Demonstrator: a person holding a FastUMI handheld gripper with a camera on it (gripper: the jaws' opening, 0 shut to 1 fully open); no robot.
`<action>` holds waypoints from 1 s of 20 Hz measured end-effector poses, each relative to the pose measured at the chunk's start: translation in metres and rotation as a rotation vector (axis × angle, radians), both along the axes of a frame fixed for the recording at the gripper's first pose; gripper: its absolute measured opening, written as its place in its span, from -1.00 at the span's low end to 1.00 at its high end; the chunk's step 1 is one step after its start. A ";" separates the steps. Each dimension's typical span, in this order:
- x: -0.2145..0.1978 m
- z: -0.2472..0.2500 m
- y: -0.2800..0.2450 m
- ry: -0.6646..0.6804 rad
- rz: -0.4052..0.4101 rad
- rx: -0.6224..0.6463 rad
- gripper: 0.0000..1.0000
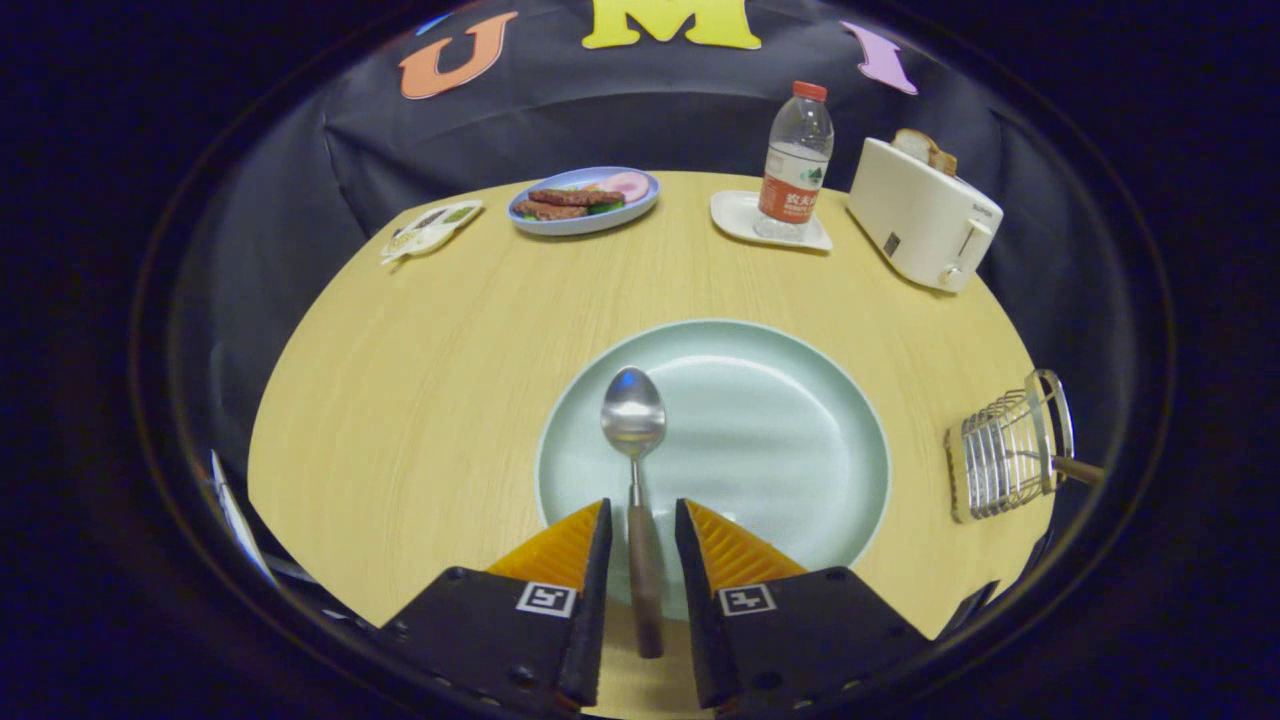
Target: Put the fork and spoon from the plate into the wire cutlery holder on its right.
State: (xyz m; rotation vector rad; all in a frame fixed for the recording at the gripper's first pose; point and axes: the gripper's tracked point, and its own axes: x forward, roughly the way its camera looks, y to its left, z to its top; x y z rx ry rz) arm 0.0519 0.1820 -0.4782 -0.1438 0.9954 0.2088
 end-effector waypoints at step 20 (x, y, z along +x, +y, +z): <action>-0.033 0.041 -0.038 0.063 0.011 0.112 -0.94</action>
